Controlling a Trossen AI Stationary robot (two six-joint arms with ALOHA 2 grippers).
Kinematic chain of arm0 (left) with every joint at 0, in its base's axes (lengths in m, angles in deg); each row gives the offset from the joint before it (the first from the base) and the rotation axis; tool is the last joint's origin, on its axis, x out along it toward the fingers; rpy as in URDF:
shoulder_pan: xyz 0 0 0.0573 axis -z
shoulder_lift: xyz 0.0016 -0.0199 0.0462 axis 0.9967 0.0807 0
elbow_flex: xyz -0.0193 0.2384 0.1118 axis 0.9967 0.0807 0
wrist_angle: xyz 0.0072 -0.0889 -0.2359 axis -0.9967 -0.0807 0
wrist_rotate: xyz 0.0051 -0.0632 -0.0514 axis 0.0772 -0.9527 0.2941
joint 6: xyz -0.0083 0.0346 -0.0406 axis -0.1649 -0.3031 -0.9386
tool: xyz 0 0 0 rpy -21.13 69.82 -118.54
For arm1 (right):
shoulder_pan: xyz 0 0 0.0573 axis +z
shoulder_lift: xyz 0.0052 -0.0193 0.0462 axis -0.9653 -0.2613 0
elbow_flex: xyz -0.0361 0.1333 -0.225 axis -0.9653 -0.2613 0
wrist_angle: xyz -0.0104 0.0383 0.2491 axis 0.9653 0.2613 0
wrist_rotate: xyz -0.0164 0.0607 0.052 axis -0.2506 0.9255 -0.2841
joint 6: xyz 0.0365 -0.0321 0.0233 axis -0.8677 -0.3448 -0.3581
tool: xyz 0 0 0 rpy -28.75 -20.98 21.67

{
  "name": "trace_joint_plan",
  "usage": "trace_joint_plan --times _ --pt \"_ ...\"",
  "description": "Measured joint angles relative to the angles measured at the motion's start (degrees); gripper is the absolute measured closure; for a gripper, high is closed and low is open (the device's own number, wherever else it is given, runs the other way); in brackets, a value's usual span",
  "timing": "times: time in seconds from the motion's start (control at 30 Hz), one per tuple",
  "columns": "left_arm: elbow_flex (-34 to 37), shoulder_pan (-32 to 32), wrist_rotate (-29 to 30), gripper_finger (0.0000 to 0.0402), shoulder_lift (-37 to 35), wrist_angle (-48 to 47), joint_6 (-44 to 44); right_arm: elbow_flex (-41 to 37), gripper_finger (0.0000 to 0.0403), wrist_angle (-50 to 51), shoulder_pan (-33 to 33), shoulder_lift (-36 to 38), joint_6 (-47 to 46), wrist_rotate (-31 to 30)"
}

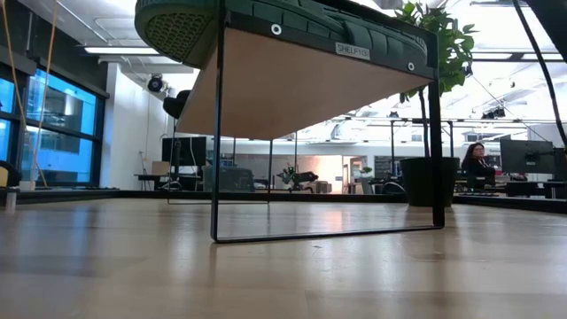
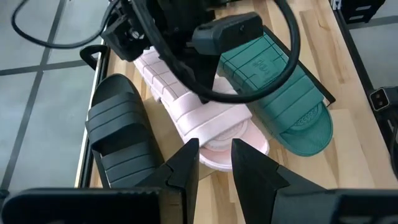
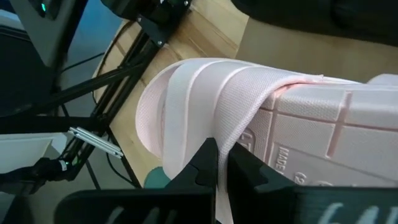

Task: Pick and place slides into the shelf
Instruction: Put the pink pair of slides on the shelf

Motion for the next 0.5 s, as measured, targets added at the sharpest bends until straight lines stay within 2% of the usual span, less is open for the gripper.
trace_joint_plan --times 0.5 --pt "0.0 0.0 0.0 0.0318 0.0 -1.2 0.1 0.0 0.0403 -0.4 -0.9 -1.7 0.0 2.1"
